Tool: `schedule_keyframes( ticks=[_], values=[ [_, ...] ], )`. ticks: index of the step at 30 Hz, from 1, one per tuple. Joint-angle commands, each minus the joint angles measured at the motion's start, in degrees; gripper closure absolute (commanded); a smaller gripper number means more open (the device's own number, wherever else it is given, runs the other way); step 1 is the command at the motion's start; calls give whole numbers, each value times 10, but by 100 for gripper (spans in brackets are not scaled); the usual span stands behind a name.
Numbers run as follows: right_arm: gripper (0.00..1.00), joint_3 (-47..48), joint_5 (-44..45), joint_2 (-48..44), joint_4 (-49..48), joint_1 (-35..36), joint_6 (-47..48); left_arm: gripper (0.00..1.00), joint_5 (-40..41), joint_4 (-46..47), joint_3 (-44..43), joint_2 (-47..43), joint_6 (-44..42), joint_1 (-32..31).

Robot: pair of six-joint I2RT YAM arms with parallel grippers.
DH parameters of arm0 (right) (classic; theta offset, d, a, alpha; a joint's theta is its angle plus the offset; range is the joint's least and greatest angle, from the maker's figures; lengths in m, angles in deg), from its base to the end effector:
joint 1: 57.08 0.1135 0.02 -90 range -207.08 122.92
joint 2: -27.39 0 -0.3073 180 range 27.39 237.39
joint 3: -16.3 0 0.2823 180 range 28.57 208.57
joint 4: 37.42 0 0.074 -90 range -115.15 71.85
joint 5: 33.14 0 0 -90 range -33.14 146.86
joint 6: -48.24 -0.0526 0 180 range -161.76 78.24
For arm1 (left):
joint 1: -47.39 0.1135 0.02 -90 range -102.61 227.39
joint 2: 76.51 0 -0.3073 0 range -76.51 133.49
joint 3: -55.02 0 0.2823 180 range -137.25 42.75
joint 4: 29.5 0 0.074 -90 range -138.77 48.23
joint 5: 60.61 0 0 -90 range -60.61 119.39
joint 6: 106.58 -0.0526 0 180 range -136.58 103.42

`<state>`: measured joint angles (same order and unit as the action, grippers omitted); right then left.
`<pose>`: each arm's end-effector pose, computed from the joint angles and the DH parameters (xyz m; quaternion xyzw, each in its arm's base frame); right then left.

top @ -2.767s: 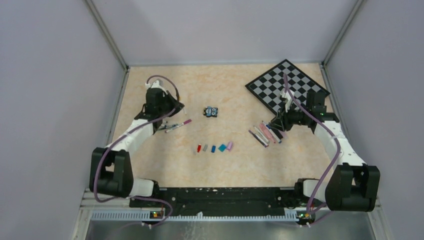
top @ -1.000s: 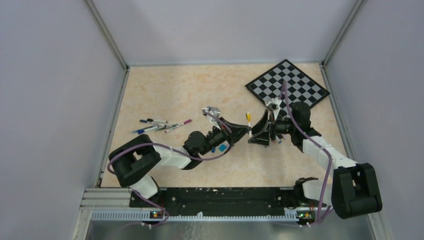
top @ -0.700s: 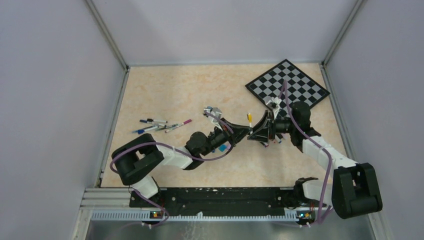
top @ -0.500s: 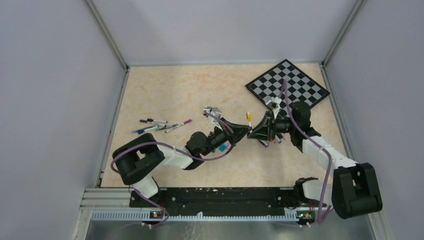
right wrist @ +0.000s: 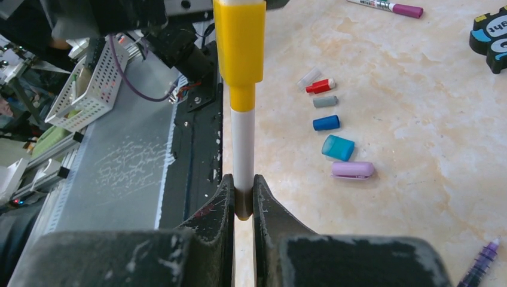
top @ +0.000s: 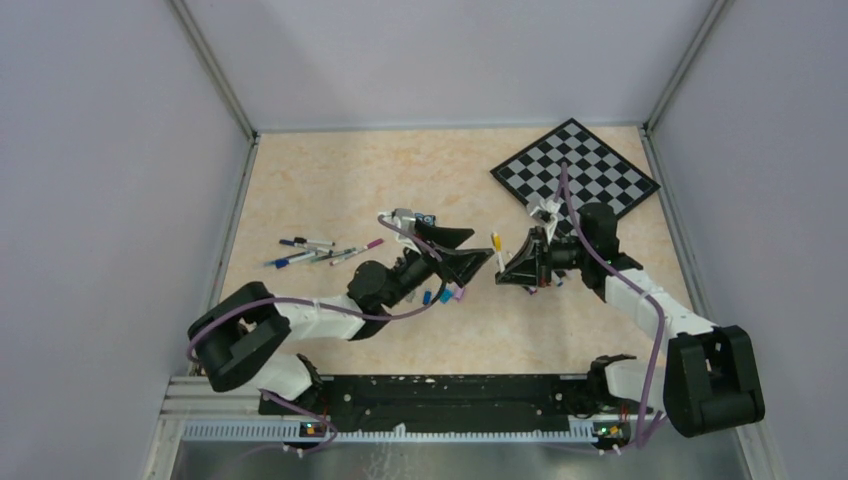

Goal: Open the pen caps
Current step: Open the pen cap from the pen.

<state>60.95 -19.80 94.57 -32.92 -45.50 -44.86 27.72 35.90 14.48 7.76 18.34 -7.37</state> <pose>0.2232 0.0980 0.2494 -0.3725 0.6432 0.5769 0.3388 0.1782 -0.2548 0.2709 0.1086 0.5510 -0.5892 0.5809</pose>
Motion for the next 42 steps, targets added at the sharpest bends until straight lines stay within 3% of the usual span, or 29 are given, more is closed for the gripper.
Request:
schedule_keyframes(
  ticks=[1,7,13,26,33,36,39,40,42],
  values=[
    [100,31,-32,8,32,10,56,3,-72,-93,-24,-50,50,49],
    [100,33,-40,15,46,15,66,3,-189,-98,-53,-34,83,98],
    [100,36,-40,21,57,17,75,17,-255,-104,-102,14,96,99],
    [100,44,-39,32,69,20,81,46,-274,-108,-124,50,113,92],
    [100,44,-32,35,73,20,85,77,-281,-107,-134,66,121,84],
    [100,44,-29,36,77,20,91,97,-277,-108,-135,66,121,84],
    [100,46,-23,36,77,21,98,100,-264,-108,-129,60,119,84],
    [95,47,-21,36,91,21,98,100,-260,-108,-126,58,118,84],
    [74,54,-17,35,100,20,98,100,-258,-109,-122,58,117,83]
  ],
)
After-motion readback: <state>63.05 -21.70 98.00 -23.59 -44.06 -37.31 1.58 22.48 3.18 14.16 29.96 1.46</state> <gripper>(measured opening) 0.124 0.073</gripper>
